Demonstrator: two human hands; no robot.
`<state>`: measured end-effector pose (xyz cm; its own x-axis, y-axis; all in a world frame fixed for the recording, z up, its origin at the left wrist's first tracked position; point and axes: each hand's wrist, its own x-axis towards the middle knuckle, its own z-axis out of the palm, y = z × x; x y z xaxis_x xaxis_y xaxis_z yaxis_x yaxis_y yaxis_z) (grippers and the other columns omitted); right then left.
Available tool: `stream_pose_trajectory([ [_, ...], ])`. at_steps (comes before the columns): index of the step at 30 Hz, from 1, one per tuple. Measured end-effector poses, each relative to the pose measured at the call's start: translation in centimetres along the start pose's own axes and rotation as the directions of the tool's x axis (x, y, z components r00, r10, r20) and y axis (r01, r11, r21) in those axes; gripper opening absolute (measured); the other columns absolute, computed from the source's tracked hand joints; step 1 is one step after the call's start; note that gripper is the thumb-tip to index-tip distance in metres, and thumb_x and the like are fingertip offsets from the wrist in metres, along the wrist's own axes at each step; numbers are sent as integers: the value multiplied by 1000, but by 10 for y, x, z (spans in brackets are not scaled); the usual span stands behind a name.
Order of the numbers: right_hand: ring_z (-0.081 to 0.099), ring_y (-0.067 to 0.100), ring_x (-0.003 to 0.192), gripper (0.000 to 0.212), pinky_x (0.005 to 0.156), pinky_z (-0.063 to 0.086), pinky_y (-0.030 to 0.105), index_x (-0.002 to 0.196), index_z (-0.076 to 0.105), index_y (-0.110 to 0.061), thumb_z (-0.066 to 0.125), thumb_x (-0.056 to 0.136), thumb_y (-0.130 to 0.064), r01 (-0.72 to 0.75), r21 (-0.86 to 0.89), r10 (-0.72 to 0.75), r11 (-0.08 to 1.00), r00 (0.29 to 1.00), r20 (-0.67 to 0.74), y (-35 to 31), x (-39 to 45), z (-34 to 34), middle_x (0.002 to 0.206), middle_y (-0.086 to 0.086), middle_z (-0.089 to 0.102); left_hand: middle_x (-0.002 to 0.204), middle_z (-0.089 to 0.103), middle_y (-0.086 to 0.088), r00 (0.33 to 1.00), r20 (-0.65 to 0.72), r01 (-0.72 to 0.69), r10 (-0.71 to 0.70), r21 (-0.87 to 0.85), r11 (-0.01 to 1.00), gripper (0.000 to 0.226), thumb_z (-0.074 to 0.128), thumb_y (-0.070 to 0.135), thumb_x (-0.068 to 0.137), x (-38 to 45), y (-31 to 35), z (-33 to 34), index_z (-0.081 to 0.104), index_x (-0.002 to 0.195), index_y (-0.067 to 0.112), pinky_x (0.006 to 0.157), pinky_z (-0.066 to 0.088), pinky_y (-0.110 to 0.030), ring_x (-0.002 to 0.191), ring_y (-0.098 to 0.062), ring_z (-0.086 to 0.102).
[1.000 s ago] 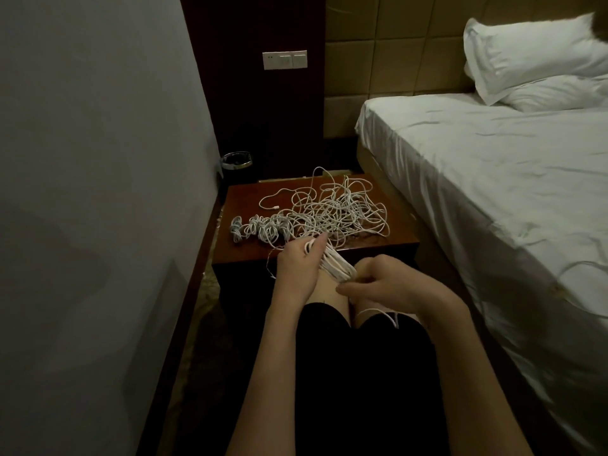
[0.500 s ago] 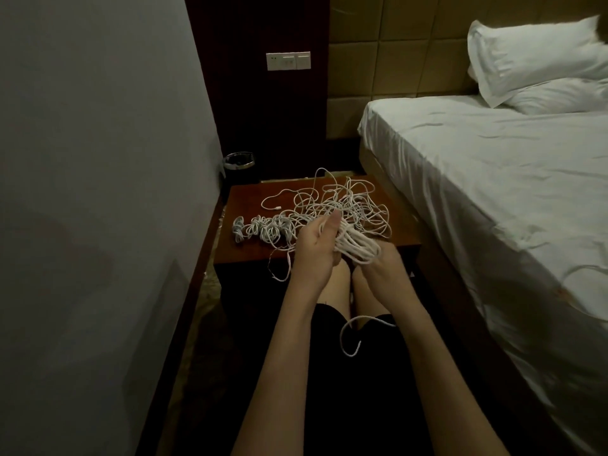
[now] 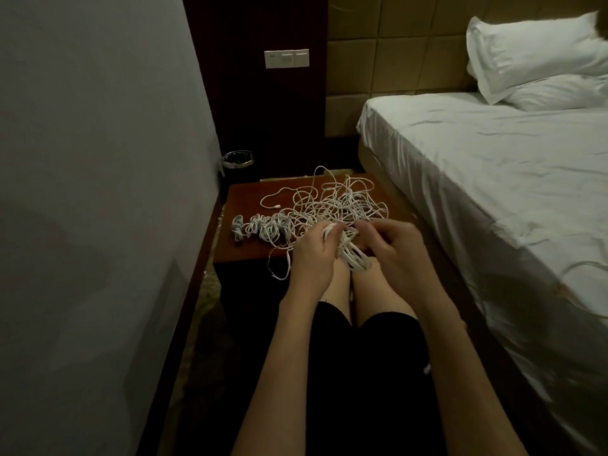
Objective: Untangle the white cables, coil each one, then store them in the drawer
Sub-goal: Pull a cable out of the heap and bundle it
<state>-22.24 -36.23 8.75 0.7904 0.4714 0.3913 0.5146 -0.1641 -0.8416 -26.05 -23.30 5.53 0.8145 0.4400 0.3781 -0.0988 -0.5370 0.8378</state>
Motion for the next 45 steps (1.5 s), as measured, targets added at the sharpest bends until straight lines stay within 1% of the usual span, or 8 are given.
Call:
stream_pose_trajectory([
  [4,63,23,65,34,61,49,25,85,70,-1,51,97,-27,-84,151,105,985,985,-137,14,1,-6,76,16,67,71,49,-5,977,205,129,-60,-341,931,27,44,30,102,-3,25,-3,58,85,15,54,37,-23,60,-13,47],
  [8,59,14,59,29,57,43,22,81,67,-2,47,100,-12,-167,131,173,977,984,-37,32,0,15,68,9,62,75,56,-4,990,79,139,-114,-504,852,26,44,28,102,-1,35,6,55,84,14,59,50,-21,63,-5,59],
  [14,34,4,45,46,54,29,29,55,46,-14,41,101,-15,-133,-31,136,991,968,212,15,-3,29,49,-2,42,63,47,9,974,-223,0,-46,-206,979,32,45,32,102,9,14,14,55,83,8,57,35,-16,55,-1,47],
  [23,49,-1,44,30,46,37,9,66,59,-25,54,96,-25,33,-189,-36,981,999,-12,-6,-4,-8,50,-13,52,70,58,-7,989,32,-147,146,53,988,31,44,34,102,3,9,6,58,86,12,59,41,-36,62,-19,52],
  [29,52,2,45,32,46,41,13,69,67,-10,56,94,-28,-124,254,150,959,985,-85,11,-4,-11,52,-4,60,70,53,11,976,217,81,7,-393,916,25,44,29,102,-4,28,6,56,82,19,59,42,-19,60,2,51],
  [34,29,4,39,44,39,26,17,60,54,-17,47,100,-33,-355,402,338,844,934,115,20,-3,11,47,-4,37,79,61,-1,969,73,227,-236,-644,731,24,46,28,101,-7,30,21,58,95,8,67,54,-25,70,-8,63],
  [39,41,14,49,53,58,33,39,57,53,-24,31,75,-69,-314,-167,349,935,898,267,28,-4,17,47,-5,46,74,53,-6,955,-216,97,-203,-419,903,32,46,35,101,4,15,23,53,81,11,70,45,-30,71,-11,53],
  [45,35,14,47,45,49,31,26,61,59,-13,46,99,-33,-48,-35,52,998,990,133,-4,-4,1,50,0,43,86,64,-8,996,-90,20,-23,-36,999,35,44,33,102,-1,-4,18,62,100,4,68,46,-34,79,-22,61],
])
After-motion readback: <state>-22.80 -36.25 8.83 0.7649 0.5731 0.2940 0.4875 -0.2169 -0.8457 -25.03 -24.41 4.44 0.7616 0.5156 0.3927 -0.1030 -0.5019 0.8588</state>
